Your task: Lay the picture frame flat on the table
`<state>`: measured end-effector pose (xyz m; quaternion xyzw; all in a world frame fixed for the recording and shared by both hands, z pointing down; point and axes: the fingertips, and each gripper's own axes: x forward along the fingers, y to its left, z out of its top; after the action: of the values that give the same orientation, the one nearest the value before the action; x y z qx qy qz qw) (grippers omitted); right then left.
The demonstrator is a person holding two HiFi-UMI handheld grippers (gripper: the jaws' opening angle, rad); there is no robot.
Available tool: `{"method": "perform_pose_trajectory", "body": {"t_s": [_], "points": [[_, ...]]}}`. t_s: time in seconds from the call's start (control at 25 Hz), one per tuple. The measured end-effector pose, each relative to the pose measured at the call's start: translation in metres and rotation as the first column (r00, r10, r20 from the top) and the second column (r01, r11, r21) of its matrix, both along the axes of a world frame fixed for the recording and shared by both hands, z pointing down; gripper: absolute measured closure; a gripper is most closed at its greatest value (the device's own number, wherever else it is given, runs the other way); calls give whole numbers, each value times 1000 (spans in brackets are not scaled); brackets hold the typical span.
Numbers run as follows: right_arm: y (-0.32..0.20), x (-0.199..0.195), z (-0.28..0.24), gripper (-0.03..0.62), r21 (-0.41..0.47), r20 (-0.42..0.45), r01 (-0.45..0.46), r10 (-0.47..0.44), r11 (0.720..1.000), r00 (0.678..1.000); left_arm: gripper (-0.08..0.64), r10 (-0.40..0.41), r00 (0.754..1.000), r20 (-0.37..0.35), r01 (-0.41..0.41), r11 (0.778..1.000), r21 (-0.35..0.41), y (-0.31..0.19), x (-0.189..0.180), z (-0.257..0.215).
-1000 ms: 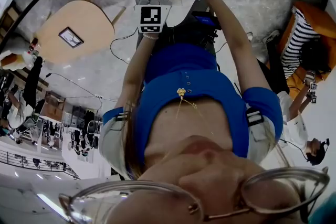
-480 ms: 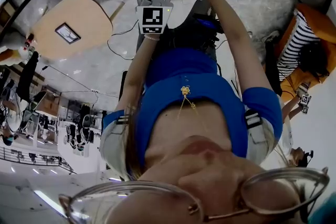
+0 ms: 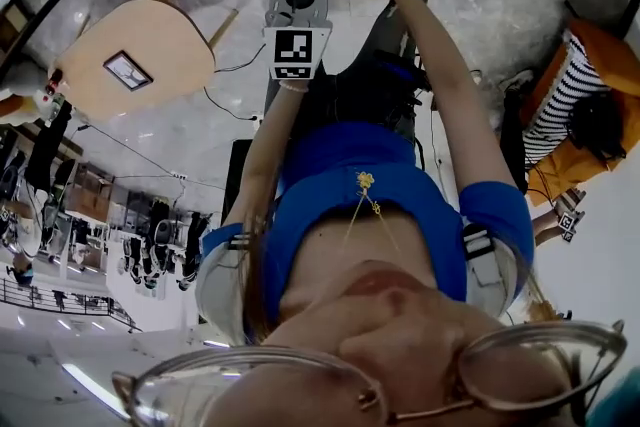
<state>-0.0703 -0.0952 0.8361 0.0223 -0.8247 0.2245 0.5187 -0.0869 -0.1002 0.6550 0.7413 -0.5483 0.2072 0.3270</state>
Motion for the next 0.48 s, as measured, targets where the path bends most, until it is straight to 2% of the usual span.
{"method": "perform_pose_trajectory", "body": {"t_s": [0.16, 0.48], "points": [[-4, 5, 10, 581, 40, -17, 18, -17, 999, 1000, 565, 1, 1000, 5, -1, 1000, -9, 0, 4, 12], [-15, 2, 16, 566, 88, 25, 11, -13, 996, 1000, 565, -11, 1000, 3, 11, 1000, -26, -2, -3, 35]]}}
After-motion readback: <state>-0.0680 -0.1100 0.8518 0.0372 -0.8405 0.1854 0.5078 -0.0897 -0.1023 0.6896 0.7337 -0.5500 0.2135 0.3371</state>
